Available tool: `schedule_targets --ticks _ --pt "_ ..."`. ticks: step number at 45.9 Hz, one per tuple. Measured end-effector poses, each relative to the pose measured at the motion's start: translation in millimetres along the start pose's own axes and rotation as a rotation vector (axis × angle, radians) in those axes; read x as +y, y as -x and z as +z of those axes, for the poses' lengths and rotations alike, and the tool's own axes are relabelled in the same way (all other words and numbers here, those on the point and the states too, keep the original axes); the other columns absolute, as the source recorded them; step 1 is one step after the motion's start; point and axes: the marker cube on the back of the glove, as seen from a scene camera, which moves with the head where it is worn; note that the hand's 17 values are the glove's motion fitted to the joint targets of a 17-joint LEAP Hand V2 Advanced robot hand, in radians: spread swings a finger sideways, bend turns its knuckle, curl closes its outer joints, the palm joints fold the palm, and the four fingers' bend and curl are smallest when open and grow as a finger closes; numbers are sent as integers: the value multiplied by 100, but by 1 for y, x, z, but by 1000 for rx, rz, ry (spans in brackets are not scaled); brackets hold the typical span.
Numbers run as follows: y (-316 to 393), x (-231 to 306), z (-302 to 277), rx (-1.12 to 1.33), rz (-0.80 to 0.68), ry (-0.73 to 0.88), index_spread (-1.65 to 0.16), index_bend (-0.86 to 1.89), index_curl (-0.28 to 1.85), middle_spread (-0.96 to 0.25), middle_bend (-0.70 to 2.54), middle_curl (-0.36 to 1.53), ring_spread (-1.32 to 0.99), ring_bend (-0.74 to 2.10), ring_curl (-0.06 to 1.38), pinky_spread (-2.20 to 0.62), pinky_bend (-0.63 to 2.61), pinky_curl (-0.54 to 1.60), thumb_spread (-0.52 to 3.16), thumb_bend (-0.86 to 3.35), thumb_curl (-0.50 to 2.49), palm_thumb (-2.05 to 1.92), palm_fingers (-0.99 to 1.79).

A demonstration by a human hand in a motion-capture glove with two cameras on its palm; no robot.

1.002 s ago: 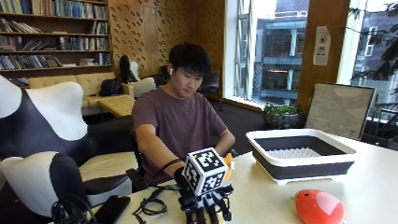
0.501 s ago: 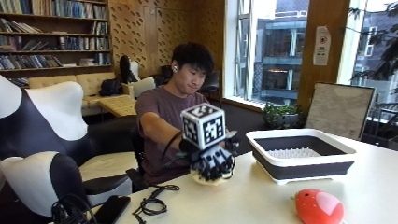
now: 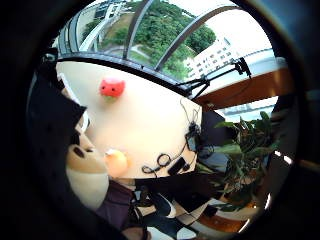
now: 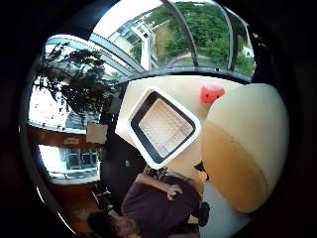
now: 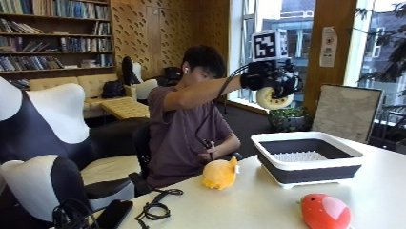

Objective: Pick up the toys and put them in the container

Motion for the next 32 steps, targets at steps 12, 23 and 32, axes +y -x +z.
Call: schedule_targets --ticks 12,23,32 --pt "175 -37 48 86 -312 67 -49 69 79 -36 113 72 -43 140 68 -37 125 61 35 18 89 68 72" --pt "290 -49 98 38 -402 138 -50 71 91 -36 115 79 -42 145 72 -36 131 64 31 16 94 69 64" --pt "311 -62 115 129 -188 178 -50 67 99 -37 113 82 -41 146 72 -36 136 64 30 13 98 70 57"
